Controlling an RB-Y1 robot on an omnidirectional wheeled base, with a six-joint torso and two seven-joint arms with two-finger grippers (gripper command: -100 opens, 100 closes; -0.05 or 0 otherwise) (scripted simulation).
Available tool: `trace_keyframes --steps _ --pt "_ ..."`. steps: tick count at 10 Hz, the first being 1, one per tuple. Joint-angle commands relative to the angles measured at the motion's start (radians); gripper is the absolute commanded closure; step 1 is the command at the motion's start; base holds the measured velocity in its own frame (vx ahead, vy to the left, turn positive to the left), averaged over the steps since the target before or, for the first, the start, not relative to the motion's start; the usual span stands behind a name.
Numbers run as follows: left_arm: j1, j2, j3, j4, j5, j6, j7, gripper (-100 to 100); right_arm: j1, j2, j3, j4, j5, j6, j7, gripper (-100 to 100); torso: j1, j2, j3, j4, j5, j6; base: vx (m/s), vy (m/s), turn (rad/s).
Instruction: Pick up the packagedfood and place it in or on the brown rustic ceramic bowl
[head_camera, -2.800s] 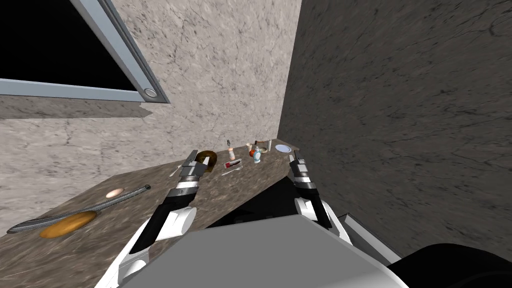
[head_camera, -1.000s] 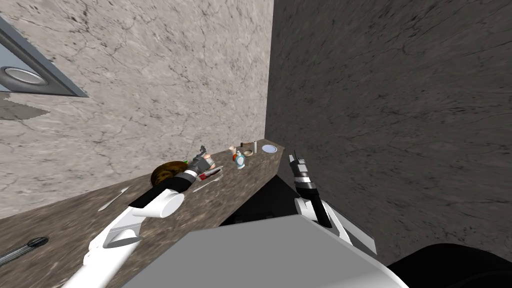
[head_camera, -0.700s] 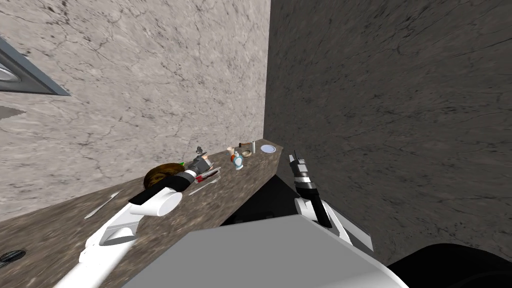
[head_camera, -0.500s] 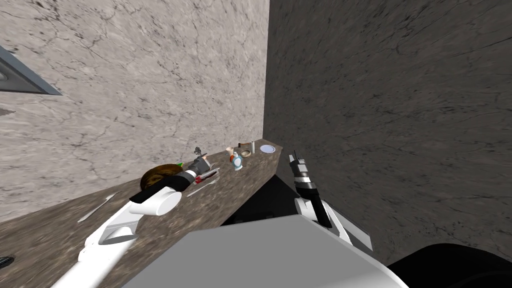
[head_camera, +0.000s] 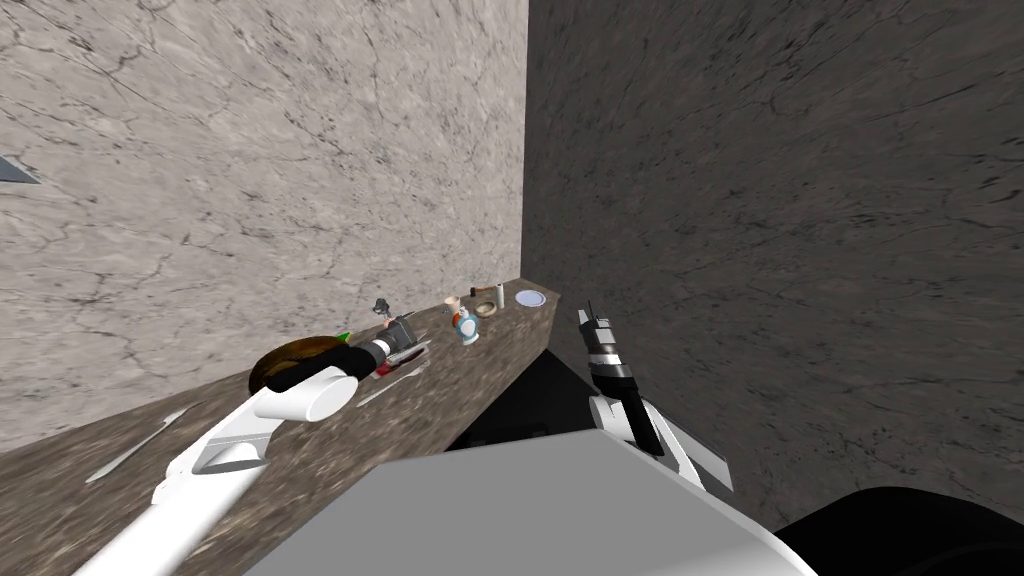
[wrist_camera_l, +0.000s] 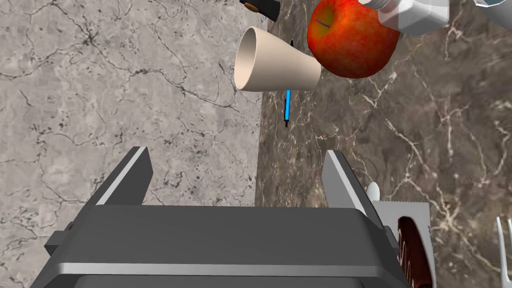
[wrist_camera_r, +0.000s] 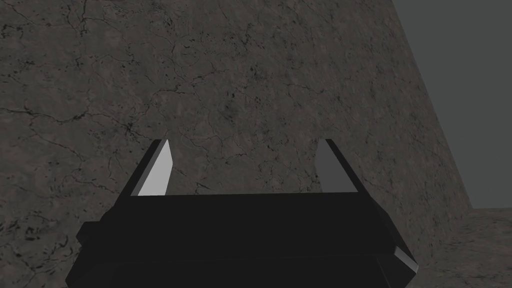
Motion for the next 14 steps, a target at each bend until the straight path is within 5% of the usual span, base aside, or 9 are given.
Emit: trace_keyframes --steps 1,3,6,8,14 --pt "-0.008 0.039 0.011 0.028 0.045 0.05 0.02 -100 0.0 0.0 0.0 0.0 0.0 0.0 0.0 0 0.0 0.0 0.0 0.0 0.0 0.0 0.033 -0.025 -0.115" --pt "-0.008 0.039 0.011 0.028 0.045 0.085 0.02 -100 0.0 0.0 0.0 0.0 0.0 0.0 0.0 0 0.0 -0.001 0.0 0.0 0.0 0.0 0.023 -0.011 -0.038" --pt "-0.028 0.105 0.024 0.092 0.116 0.187 0.056 -100 0.0 0.0 0.0 0.0 0.0 0.0 0.0 0 0.0 0.0 0.0 0.0 0.0 0.0 0.032 -0.018 -0.104" --pt "-0.028 0.105 0.024 0.092 0.119 0.225 0.056 -100 0.0 0.0 0.0 0.0 0.0 0.0 0.0 0 0.0 -0.001 0.0 0.0 0.0 0.0 0.025 -0.007 -0.021" --pt "-0.05 0.192 0.042 0.196 0.214 0.413 0.106 -100 0.0 0.0 0.0 0.0 0.0 0.0 0.0 0 0.001 0.0 0.0 0.0 0.0 0.0 0.029 -0.006 -0.087"
